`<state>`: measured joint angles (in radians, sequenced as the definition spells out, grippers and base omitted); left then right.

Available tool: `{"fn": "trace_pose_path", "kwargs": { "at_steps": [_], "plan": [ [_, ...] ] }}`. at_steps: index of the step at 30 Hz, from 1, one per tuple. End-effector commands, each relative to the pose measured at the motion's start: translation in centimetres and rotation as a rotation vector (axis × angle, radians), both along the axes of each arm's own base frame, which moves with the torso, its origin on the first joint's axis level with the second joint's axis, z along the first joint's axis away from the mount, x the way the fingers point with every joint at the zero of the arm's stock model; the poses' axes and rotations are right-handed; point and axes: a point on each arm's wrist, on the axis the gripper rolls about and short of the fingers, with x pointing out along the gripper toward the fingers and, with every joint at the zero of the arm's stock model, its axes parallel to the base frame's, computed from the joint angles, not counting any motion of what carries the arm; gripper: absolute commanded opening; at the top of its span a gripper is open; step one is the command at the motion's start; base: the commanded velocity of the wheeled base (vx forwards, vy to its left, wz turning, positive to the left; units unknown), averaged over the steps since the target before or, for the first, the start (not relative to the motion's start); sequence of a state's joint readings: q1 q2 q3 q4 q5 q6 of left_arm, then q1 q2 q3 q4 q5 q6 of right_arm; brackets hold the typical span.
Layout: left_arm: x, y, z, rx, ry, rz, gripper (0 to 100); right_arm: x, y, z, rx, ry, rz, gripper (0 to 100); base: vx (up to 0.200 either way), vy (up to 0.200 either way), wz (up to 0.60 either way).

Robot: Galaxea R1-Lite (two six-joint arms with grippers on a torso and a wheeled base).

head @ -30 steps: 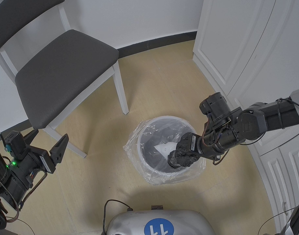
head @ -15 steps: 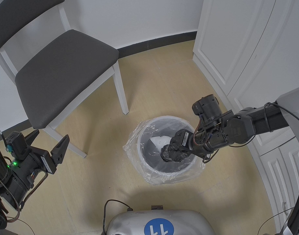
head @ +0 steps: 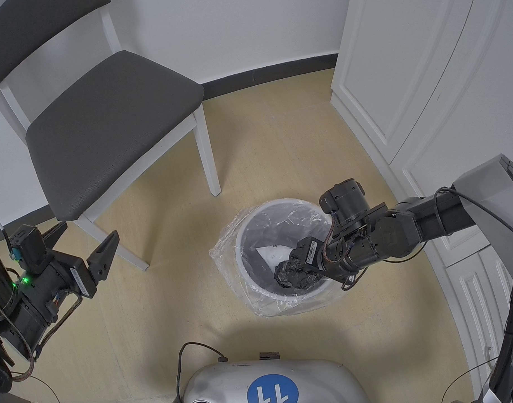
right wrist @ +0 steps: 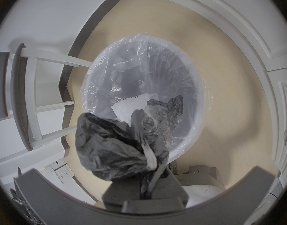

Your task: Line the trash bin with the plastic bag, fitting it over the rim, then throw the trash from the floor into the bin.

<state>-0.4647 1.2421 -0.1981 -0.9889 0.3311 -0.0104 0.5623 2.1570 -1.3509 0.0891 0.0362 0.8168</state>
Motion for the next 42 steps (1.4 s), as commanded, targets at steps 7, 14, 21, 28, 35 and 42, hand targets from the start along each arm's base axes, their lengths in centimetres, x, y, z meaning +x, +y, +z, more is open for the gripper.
{"fn": "trace_pose_path", "kwargs": {
  "at_steps": [7,14,21,28,35,42],
  "plan": [
    [0.0,0.0,0.1,-0.002,-0.003,0.000,100,-1.8,-0.8,1.9,-0.063,0.011,0.056,0,0.000,0.000,0.00],
    [0.0,0.0,0.1,-0.002,-0.003,-0.001,100,-1.3,-0.6,0.2,-0.133,0.075,0.070,0,0.000,0.000,0.00],
    [0.0,0.0,0.1,-0.002,-0.003,-0.001,100,0.6,0.2,-1.7,-0.122,0.094,0.035,0,0.000,0.000,0.00],
    [0.0,0.0,0.1,-0.004,-0.007,-0.001,100,2.3,1.0,-3.1,-0.063,0.101,-0.038,0,0.000,0.000,0.00],
    [0.0,0.0,0.1,-0.003,-0.005,-0.001,100,2.9,1.4,-2.1,0.117,-0.055,-0.135,0,0.000,0.000,0.00],
    [0.1,-0.1,0.2,-0.004,-0.008,-0.001,100,1.5,1.4,-1.7,0.143,-0.135,-0.101,0,0.000,0.000,0.00]
  ]
}}
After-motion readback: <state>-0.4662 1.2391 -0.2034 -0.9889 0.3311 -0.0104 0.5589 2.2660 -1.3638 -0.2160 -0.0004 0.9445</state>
